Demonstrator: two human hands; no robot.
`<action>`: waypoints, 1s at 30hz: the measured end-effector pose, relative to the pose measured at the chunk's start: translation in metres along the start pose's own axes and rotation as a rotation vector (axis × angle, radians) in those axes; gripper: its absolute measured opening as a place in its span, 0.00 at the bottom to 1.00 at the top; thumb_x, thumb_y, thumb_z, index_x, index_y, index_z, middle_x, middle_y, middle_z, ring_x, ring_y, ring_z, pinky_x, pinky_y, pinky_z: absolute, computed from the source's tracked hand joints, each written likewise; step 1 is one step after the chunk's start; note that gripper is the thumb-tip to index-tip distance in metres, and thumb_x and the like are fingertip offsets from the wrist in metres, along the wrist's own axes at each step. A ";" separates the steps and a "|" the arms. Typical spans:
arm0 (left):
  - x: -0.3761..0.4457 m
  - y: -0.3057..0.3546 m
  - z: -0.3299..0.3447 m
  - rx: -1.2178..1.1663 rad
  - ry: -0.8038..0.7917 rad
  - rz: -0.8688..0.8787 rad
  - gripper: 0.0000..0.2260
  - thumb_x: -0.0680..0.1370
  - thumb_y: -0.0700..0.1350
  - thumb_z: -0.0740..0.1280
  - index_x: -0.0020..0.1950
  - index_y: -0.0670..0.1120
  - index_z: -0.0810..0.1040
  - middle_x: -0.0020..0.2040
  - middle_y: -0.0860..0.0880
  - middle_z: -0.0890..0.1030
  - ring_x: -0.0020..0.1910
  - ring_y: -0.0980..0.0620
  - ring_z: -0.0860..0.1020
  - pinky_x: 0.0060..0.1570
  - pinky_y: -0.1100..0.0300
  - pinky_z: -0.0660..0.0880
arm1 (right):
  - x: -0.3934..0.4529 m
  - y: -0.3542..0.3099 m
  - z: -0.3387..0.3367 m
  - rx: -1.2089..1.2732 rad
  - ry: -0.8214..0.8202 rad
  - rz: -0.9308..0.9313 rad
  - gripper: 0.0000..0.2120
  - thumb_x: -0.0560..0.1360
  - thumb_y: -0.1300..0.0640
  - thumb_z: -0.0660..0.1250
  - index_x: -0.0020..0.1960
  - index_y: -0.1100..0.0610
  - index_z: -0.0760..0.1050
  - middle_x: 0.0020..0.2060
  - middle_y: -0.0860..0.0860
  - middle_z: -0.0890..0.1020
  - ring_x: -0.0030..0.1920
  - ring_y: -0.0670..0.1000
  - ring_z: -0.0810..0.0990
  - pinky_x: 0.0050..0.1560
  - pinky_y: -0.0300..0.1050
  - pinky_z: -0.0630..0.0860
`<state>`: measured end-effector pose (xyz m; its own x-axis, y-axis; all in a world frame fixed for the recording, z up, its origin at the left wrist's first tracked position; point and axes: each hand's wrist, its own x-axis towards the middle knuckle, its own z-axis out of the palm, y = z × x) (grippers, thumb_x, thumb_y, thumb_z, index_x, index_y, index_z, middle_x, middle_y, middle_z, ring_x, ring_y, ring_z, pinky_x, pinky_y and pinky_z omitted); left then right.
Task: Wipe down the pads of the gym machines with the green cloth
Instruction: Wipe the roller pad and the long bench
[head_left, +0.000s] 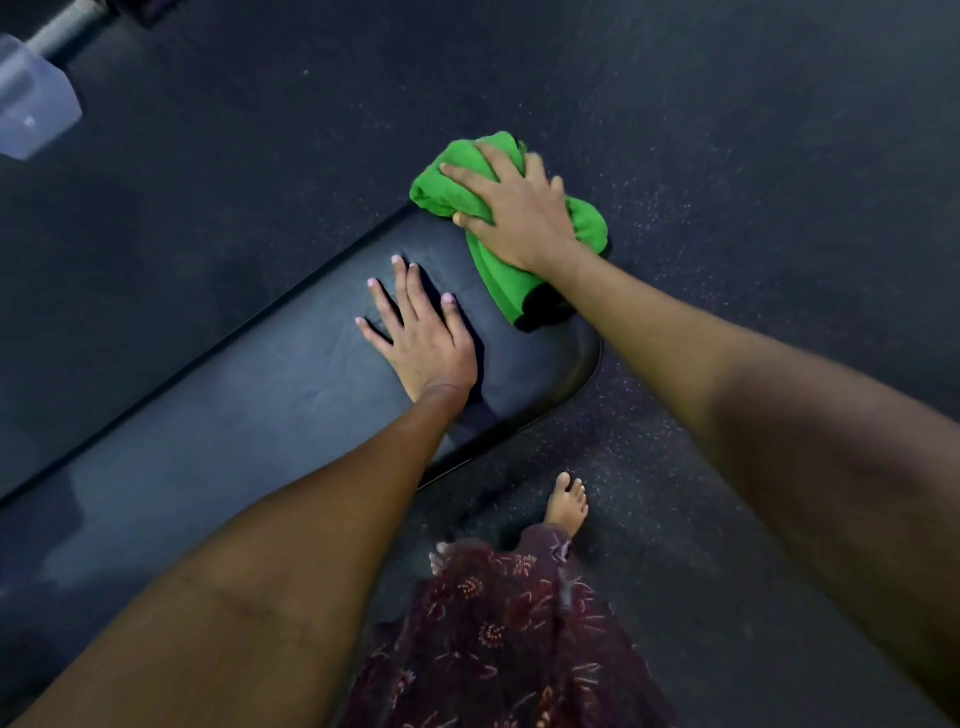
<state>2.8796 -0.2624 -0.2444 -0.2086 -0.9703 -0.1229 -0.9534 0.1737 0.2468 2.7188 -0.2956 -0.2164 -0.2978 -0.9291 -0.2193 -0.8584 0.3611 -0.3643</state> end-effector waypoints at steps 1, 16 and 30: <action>-0.001 0.000 0.000 -0.006 -0.002 -0.001 0.25 0.80 0.53 0.48 0.77 0.47 0.56 0.78 0.55 0.52 0.78 0.47 0.46 0.72 0.41 0.39 | -0.011 0.002 0.004 -0.053 0.041 -0.027 0.25 0.78 0.40 0.57 0.74 0.35 0.55 0.77 0.47 0.55 0.70 0.62 0.59 0.65 0.63 0.63; -0.053 -0.076 -0.012 -0.026 -0.080 0.370 0.26 0.81 0.54 0.50 0.77 0.45 0.58 0.78 0.48 0.57 0.77 0.48 0.52 0.74 0.48 0.45 | -0.138 0.015 0.041 -0.309 0.203 -0.189 0.25 0.78 0.40 0.54 0.74 0.41 0.61 0.74 0.52 0.64 0.66 0.67 0.66 0.60 0.63 0.65; -0.150 -0.156 0.005 0.025 0.088 0.314 0.25 0.80 0.51 0.56 0.76 0.47 0.61 0.76 0.44 0.61 0.75 0.46 0.56 0.72 0.47 0.47 | -0.155 0.009 0.072 -0.726 0.281 -1.210 0.31 0.74 0.50 0.62 0.74 0.40 0.58 0.74 0.51 0.65 0.63 0.61 0.67 0.57 0.60 0.67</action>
<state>3.0583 -0.1428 -0.2687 -0.4750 -0.8791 0.0389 -0.8506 0.4700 0.2358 2.7872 -0.1421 -0.2509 0.7572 -0.6456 0.0994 -0.6326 -0.6869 0.3576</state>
